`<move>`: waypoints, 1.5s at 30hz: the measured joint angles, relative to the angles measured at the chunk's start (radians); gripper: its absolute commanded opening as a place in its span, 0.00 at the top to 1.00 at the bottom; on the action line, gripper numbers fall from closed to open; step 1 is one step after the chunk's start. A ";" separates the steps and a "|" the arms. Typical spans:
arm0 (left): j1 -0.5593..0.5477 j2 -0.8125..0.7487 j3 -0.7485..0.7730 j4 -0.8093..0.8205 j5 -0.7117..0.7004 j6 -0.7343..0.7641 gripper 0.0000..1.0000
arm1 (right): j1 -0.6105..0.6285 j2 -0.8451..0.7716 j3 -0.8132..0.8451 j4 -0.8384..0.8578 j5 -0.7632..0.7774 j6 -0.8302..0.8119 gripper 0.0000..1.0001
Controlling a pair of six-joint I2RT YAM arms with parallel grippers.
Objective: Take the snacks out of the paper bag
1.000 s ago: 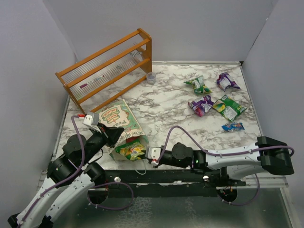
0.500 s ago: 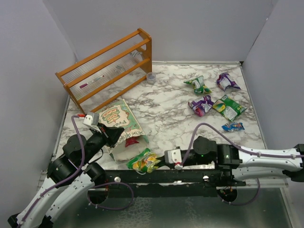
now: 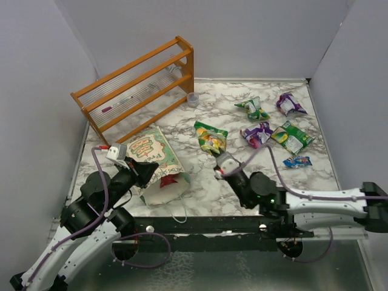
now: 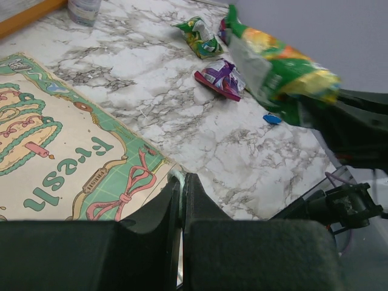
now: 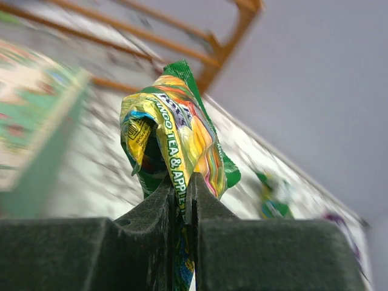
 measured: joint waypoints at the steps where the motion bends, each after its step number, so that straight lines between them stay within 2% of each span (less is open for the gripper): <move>1: 0.000 0.001 0.000 0.000 0.000 0.000 1.00 | -0.033 0.099 0.001 0.073 0.082 -0.024 0.98; 2: 0.000 0.002 0.000 0.000 0.000 0.000 1.00 | -0.063 0.170 0.003 0.107 0.135 -0.032 0.98; 4: 0.000 0.003 0.000 0.000 0.000 0.000 1.00 | -0.142 0.298 0.021 0.068 0.224 0.033 0.98; 8: 0.000 0.005 0.000 0.000 0.000 0.000 1.00 | -0.320 0.407 0.085 -0.204 0.253 0.337 0.98; 13: 0.000 0.005 0.000 0.000 0.000 0.000 1.00 | -0.547 0.382 0.103 -0.424 0.252 0.675 0.98; 19: 0.000 0.005 0.000 0.000 0.000 0.000 1.00 | -0.751 0.257 0.063 -0.560 0.249 0.936 0.91; 23: 0.000 0.004 0.000 0.000 0.000 0.000 1.00 | -0.826 0.234 0.019 -0.637 0.204 1.074 0.91; 30: 0.000 0.004 0.000 0.000 0.000 0.000 1.00 | -0.829 0.248 -0.005 -0.789 0.128 1.301 0.89; 36: 0.000 0.004 0.000 0.000 0.000 0.000 1.00 | -0.829 0.248 0.018 -0.883 0.133 1.385 0.70; 39: 0.000 0.004 0.000 0.000 0.000 0.000 1.00 | -0.829 0.238 0.026 -0.954 0.136 1.453 0.50; 41: 0.000 0.004 0.000 0.000 0.000 0.000 1.00 | -0.829 0.218 0.029 -0.987 0.133 1.472 0.40; 45: 0.000 0.004 0.000 0.000 0.000 0.000 1.00 | -0.829 0.157 0.031 -1.006 0.103 1.478 0.31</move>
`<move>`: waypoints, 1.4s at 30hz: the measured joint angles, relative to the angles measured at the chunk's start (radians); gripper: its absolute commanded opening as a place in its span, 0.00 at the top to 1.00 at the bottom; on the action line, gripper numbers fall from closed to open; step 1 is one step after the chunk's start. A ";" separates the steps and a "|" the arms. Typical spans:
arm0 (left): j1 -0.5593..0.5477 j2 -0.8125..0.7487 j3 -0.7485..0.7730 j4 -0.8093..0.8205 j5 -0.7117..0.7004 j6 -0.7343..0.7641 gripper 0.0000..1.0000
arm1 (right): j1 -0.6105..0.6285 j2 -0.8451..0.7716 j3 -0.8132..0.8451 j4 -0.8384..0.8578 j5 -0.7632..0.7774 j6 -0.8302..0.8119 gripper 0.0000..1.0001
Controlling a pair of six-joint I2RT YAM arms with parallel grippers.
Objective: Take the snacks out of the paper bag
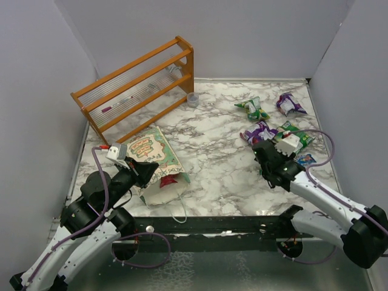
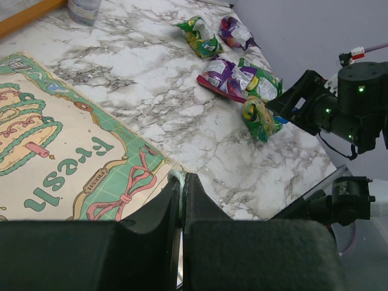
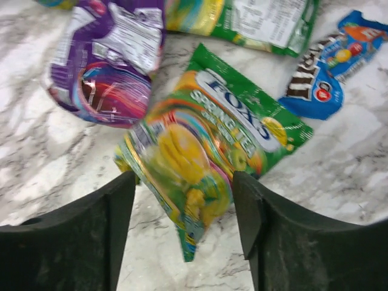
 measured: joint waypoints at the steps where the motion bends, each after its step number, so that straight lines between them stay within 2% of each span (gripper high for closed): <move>1: 0.000 0.000 0.000 0.000 0.000 0.000 1.00 | 0.000 -0.024 0.000 0.009 -0.016 -0.016 0.29; 5: 0.000 0.000 0.000 0.000 0.000 0.000 1.00 | 0.000 -0.126 -0.025 0.124 -0.111 -0.137 0.23; 7: 0.000 0.000 0.000 0.000 0.000 0.000 1.00 | 0.000 -0.190 -0.047 0.211 -0.206 -0.215 0.22; 9: 0.000 0.000 0.000 0.000 0.000 0.000 1.00 | 0.000 -0.249 -0.071 0.309 -0.315 -0.282 0.34; 13: 0.000 0.000 0.000 0.000 0.000 0.000 1.00 | 0.000 -0.315 -0.116 0.499 -0.564 -0.379 0.36; 16: 0.000 0.000 0.000 0.000 0.000 0.000 1.00 | 0.000 -0.275 -0.115 0.611 -0.747 -0.413 0.35; 21: 0.000 0.000 0.000 0.000 0.000 0.000 1.00 | 0.042 -0.046 -0.066 0.705 -0.993 -0.422 0.33; 22: 0.000 0.000 0.000 0.000 0.000 0.000 1.00 | 0.080 -0.009 -0.065 0.711 -1.002 -0.427 0.33; 27: 0.000 0.000 0.000 0.000 0.000 0.000 1.00 | 0.426 0.095 -0.062 0.744 -0.948 -0.536 0.32; 31: 0.000 0.000 0.000 0.000 0.000 0.000 1.00 | 0.664 0.165 -0.048 0.835 -0.838 -0.712 0.29; 34: 0.000 0.000 0.000 0.000 0.000 0.000 1.00 | 0.811 0.243 -0.045 0.925 -0.755 -0.912 0.26; 38: 0.000 0.000 0.000 0.000 0.000 0.000 1.00 | 0.961 0.413 -0.011 1.012 -0.679 -1.192 0.24; 42: 0.000 0.000 0.000 0.000 0.000 0.000 1.00 | 0.997 0.562 0.025 1.120 -0.599 -1.410 0.25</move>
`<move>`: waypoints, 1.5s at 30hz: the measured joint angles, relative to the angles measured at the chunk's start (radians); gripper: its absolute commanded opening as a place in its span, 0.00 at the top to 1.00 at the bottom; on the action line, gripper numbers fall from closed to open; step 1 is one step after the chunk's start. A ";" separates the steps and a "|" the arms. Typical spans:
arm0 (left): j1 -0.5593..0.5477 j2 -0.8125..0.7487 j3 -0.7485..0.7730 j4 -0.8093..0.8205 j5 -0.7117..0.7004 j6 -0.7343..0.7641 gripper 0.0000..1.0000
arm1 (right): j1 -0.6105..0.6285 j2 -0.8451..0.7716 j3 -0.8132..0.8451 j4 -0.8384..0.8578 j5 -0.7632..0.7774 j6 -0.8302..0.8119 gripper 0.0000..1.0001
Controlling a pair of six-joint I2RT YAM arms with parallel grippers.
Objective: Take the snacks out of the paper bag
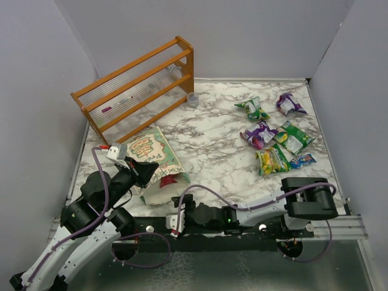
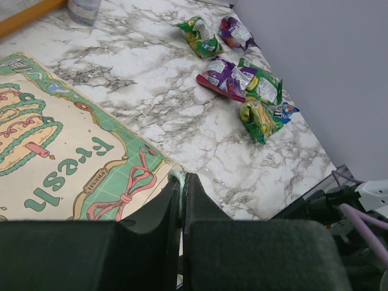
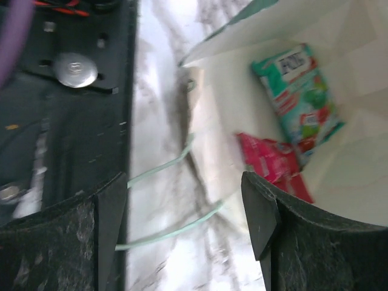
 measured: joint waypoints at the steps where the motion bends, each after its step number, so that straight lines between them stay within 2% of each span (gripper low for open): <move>1: 0.000 0.000 0.000 0.000 0.000 0.000 1.00 | -0.001 0.033 0.012 0.030 0.025 -0.046 0.26; 4: 0.000 0.000 0.000 0.000 0.000 0.000 1.00 | -0.014 0.115 0.062 0.106 0.074 -0.148 0.28; 10: 0.000 -0.001 0.000 0.000 0.001 0.000 1.00 | -0.090 0.195 0.145 0.195 0.085 -0.220 0.33; 17: 0.000 -0.008 0.000 0.000 0.002 0.000 1.00 | -0.186 0.270 0.159 0.229 0.076 -0.228 0.31; 28: 0.000 -0.008 0.000 0.001 0.003 0.000 0.99 | -0.262 0.344 0.174 0.234 0.017 -0.208 0.29; 35: 0.000 -0.008 0.000 0.000 0.003 0.000 0.99 | -0.285 0.411 0.217 0.234 0.022 -0.180 0.39; 38: 0.000 -0.008 0.000 0.001 0.003 0.000 0.98 | -0.287 0.421 0.220 0.242 0.024 -0.177 0.52; 45: 0.000 -0.007 0.000 0.001 0.003 0.000 0.98 | -0.292 0.425 0.220 0.227 0.022 -0.159 0.63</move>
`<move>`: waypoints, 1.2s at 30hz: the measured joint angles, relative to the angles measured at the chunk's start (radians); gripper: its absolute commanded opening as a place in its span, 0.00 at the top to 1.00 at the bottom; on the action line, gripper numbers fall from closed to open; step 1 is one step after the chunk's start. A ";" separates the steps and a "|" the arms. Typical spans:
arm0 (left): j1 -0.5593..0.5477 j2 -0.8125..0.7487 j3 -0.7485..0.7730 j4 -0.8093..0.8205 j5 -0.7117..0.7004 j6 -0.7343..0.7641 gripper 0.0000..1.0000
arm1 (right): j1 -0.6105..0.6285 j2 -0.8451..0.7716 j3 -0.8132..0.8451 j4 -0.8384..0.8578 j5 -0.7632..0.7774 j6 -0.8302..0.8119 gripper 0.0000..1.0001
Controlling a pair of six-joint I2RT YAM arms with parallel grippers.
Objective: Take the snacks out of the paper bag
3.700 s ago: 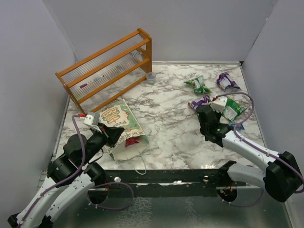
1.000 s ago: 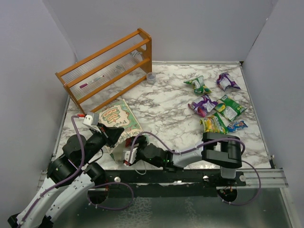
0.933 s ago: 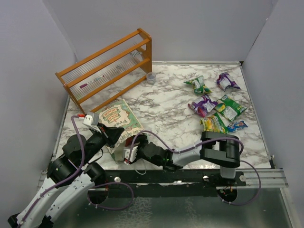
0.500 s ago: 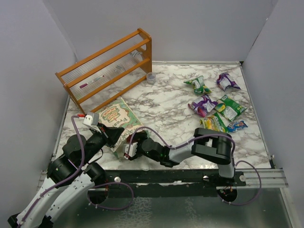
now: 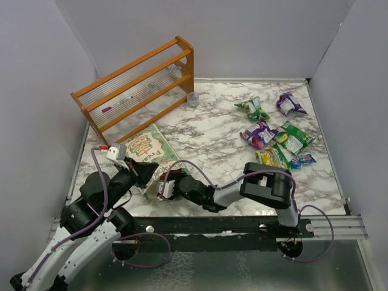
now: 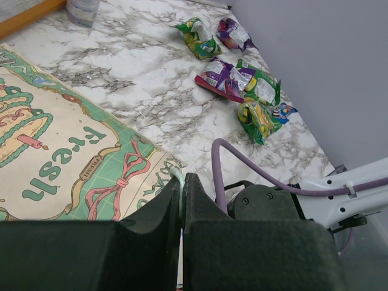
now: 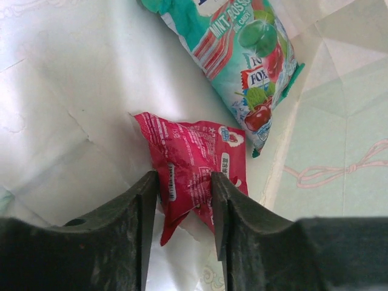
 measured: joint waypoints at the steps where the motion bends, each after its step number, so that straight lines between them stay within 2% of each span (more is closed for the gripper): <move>1: 0.000 0.000 0.000 0.000 0.000 0.000 0.97 | 0.000 -0.003 -0.003 -0.001 -0.003 0.001 0.64; 8: 0.000 0.002 0.000 0.000 0.000 0.000 0.97 | 0.000 -0.064 -0.052 -0.017 -0.026 0.028 0.77; 18: 0.000 0.012 0.000 0.000 -0.001 0.000 0.96 | 0.001 -0.162 -0.109 -0.064 -0.093 0.061 0.79; 26: 0.000 0.016 0.000 0.000 -0.001 0.000 0.96 | 0.016 -0.466 -0.204 -0.198 -0.365 0.130 0.82; 28: 0.000 0.016 0.000 0.000 -0.002 0.000 0.96 | 0.016 -0.539 -0.229 -0.229 -0.439 0.155 0.86; 32: 0.000 0.022 0.000 -0.001 -0.002 0.000 0.96 | 0.016 -0.709 -0.283 -0.351 -0.572 0.190 0.85; 36: 0.000 0.033 0.000 -0.001 -0.002 0.000 0.96 | 0.016 -0.879 -0.307 -0.483 -0.623 0.198 0.83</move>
